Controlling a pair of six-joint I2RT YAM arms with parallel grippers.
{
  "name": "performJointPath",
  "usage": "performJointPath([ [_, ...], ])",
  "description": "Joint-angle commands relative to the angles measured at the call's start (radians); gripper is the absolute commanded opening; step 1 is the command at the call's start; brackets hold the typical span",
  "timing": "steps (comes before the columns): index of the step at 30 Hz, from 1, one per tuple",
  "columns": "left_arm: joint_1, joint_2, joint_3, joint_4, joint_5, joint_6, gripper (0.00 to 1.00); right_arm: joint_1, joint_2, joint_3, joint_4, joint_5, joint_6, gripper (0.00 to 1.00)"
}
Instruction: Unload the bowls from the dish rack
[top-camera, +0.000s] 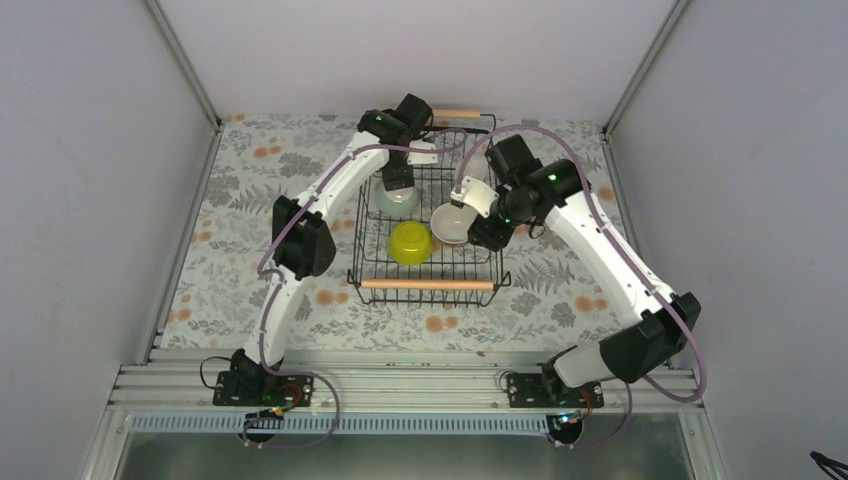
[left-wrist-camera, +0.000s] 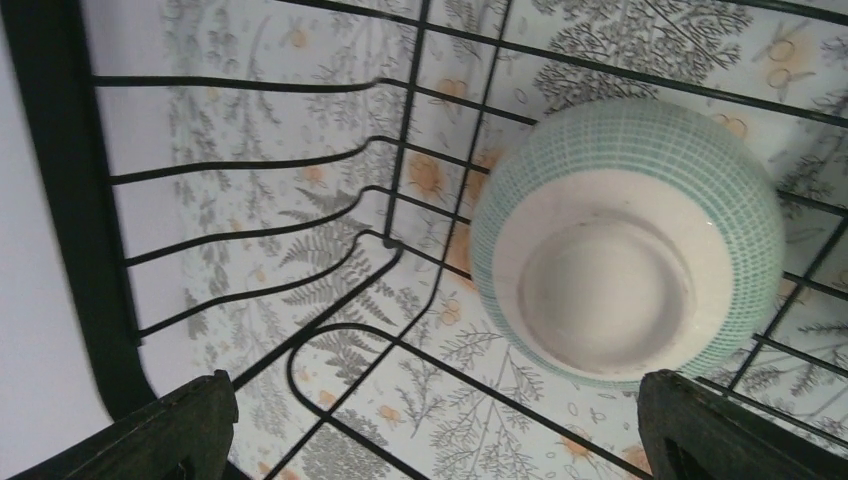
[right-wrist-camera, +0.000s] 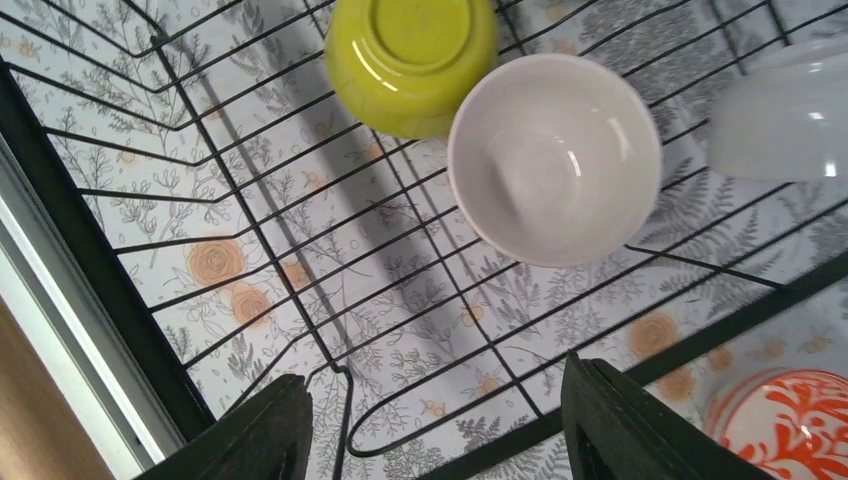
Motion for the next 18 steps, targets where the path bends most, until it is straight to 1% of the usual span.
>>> performJointPath([
  [1,-0.003,0.034,0.032,-0.089,0.027,0.025,1.0,-0.022,-0.058,0.054,-0.005,0.017,-0.008,0.62],
  [5,-0.005,0.049,0.068,-0.156,0.079,0.044,1.0,-0.034,-0.062,0.081,-0.004,0.009,0.002,0.65],
  [8,-0.004,0.034,0.029,-0.16,0.09,0.06,0.98,-0.039,-0.062,0.08,-0.003,0.001,0.002,0.65],
  [13,-0.004,0.042,0.021,-0.16,0.094,0.079,0.97,-0.041,-0.057,0.056,0.015,-0.003,0.004,0.64],
  [18,-0.007,0.051,-0.001,-0.16,0.096,0.1,0.92,-0.044,-0.058,0.045,0.022,-0.002,0.007,0.62],
])
